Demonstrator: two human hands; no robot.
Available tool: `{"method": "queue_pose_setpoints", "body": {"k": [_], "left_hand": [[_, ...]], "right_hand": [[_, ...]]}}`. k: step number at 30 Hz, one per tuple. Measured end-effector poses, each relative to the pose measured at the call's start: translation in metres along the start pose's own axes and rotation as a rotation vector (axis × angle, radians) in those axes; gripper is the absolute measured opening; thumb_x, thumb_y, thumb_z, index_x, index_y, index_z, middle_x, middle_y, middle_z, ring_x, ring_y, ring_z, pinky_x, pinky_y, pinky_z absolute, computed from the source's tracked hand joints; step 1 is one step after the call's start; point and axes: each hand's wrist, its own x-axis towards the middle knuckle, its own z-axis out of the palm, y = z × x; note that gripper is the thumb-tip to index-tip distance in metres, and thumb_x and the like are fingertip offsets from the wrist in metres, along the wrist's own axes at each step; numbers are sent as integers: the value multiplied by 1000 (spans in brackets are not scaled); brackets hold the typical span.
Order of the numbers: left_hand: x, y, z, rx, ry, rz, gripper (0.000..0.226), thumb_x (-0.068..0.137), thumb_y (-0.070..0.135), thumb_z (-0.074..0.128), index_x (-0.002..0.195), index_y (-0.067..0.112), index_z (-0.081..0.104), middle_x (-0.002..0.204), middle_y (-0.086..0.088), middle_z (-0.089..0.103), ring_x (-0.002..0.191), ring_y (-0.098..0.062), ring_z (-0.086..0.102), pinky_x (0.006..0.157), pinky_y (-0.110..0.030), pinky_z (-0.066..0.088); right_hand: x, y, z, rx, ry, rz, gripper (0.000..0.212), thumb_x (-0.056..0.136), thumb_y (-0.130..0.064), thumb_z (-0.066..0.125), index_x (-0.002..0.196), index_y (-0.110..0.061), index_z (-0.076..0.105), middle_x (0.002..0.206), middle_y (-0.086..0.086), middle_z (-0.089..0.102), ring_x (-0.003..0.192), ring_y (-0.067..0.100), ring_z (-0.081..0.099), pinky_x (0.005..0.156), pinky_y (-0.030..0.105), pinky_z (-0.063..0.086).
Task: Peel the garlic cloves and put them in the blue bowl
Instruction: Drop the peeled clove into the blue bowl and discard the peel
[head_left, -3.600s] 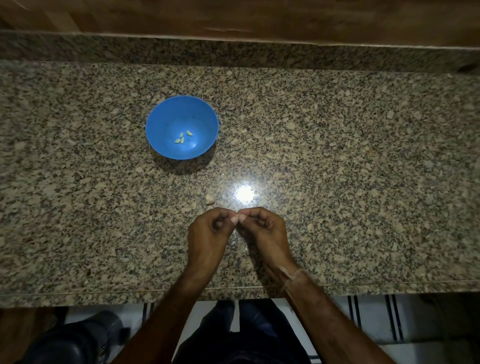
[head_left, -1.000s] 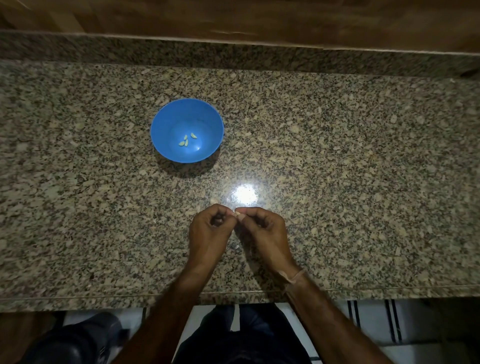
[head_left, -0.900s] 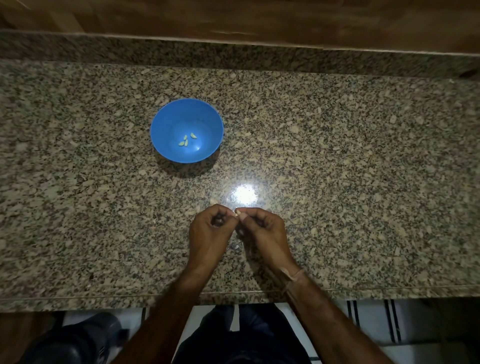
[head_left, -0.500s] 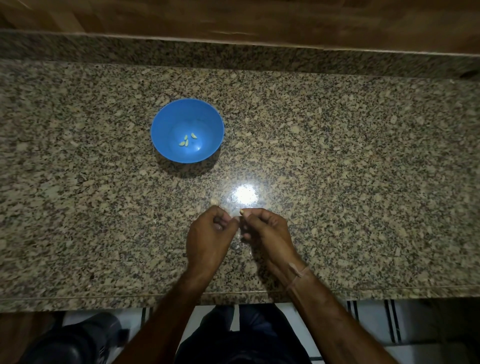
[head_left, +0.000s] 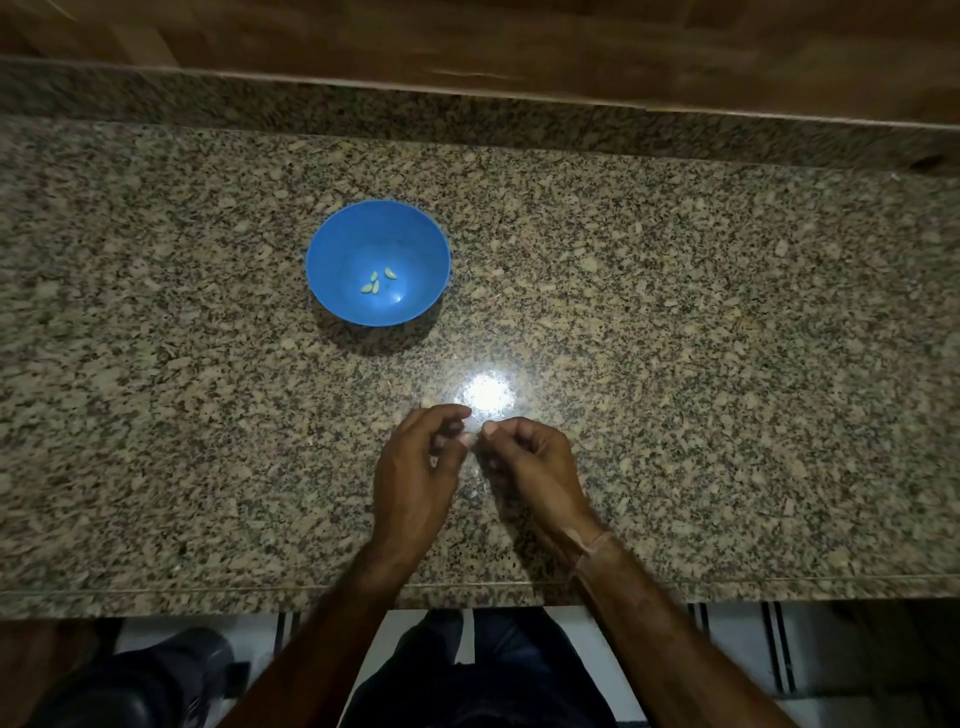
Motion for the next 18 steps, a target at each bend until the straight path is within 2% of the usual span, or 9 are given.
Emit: {"method": "queue_pose_setpoints", "body": {"k": [2,4,8,10,11,13,14,16,18], "left_hand": [[-2,4,-2,-32,-4,-4,16,96,21,72,106,32,75,101,17,73,95,-4,69,81,-38,60],[-4,2,-2,-48,26,-8,11,96,22,71,98,32,75,95,18,74,90,-5,71,77,-43,61],[-5,-13,-11,-43,114,-82,10,98,22,68,94,30,73,94,17,74,85,-6,71,73,-43,62],[-1,-25,-22,-11,207,-108,13,98,15,67,95,27,73,92,12,74,83,-8,71,71,-34,61],[2,-30,-28,2,248,-123,15,98,10,67,96,24,72,91,8,74,83,-9,70,69,-25,59],[6,-41,-41,49,288,-142,19,97,1,65,101,18,72,96,0,72,85,-15,69,65,-5,47],[7,-45,-46,76,296,-133,21,97,-2,64,106,16,72,102,-2,69,86,-15,67,66,-3,45],[1,-49,-52,106,312,-96,26,96,0,68,116,16,67,116,-2,58,90,-12,60,71,-7,46],[-14,-49,-50,91,307,-60,30,95,8,72,121,18,62,118,0,50,92,-9,57,73,-16,49]], "right_hand": [[-2,1,4,17,-23,3,30,101,-11,68,96,19,67,73,11,67,65,13,63,64,23,53],[-2,3,7,-31,-40,-8,31,102,-12,68,94,17,68,71,11,65,64,14,60,65,26,52],[-2,12,3,-301,-21,-144,14,100,-12,71,110,-3,77,100,4,78,91,14,74,84,30,58],[-9,18,-7,-525,48,-309,30,95,-10,76,125,-10,73,114,-1,71,107,5,69,94,23,56],[-15,21,-14,-636,71,-374,39,93,-7,78,131,-9,69,118,-2,65,110,-2,63,95,14,50],[-29,28,-25,-845,56,-405,53,89,-1,80,138,-6,61,120,3,56,110,-6,54,89,1,39],[-34,34,-29,-939,45,-370,56,88,0,80,140,-5,59,123,8,55,110,1,55,87,3,37],[-41,43,-29,-1054,57,-301,56,89,-2,77,141,-8,57,130,13,54,111,20,57,91,20,42],[-41,50,-19,-1043,99,-342,51,92,2,71,139,-11,59,125,9,55,106,14,54,91,33,53]]}}
